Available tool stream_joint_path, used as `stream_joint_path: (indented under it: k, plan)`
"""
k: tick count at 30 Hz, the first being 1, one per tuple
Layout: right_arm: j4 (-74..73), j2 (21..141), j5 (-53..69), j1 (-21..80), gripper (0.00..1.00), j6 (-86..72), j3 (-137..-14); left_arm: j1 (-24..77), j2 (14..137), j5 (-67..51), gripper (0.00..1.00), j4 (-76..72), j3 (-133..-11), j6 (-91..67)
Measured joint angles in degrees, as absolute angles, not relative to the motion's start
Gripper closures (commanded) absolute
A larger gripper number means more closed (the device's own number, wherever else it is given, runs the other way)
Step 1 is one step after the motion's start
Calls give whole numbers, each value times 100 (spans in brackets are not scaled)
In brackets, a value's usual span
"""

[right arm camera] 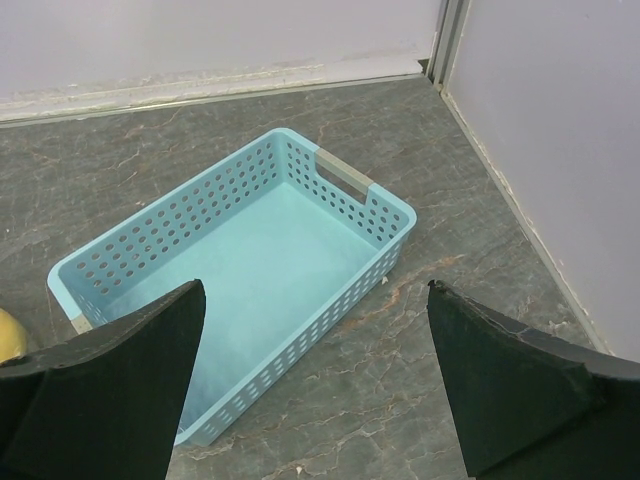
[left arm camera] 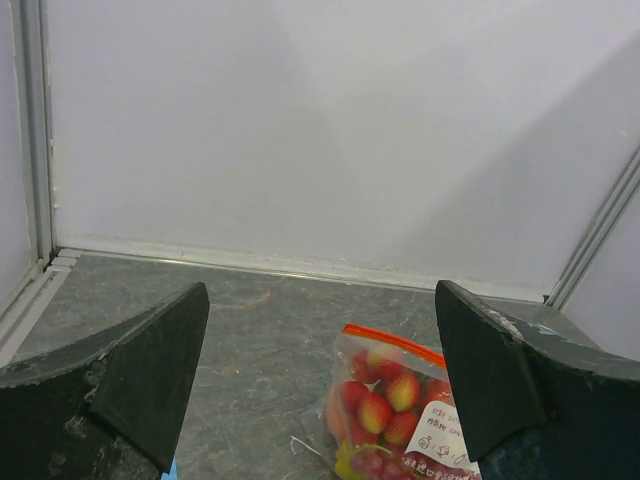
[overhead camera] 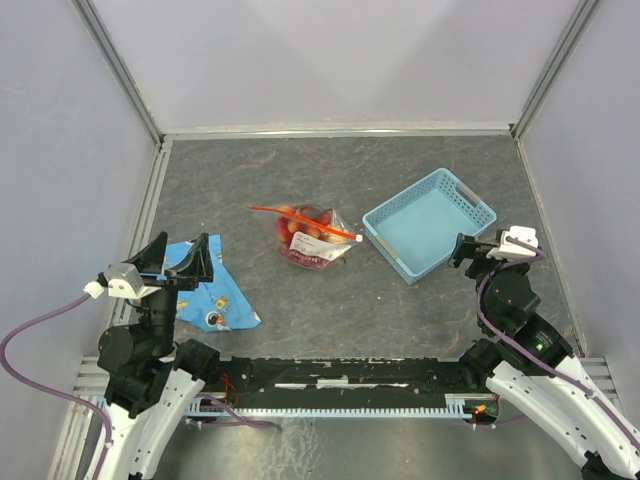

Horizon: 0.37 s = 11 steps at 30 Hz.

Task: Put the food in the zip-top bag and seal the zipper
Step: Reset both arms

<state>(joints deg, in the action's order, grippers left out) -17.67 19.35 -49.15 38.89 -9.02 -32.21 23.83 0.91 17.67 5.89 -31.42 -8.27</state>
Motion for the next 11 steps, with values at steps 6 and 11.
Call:
stream_joint_path:
  k: [6,11]
  plan:
    - [-1761,2010,-4897,3889,1,-923,-3221,2368,71,1769,0,585,-3142,-827]
    - [-1758,2038,-4895,3887,1,-923,-3221,2344,69,1787,0,587,-3140,-827]
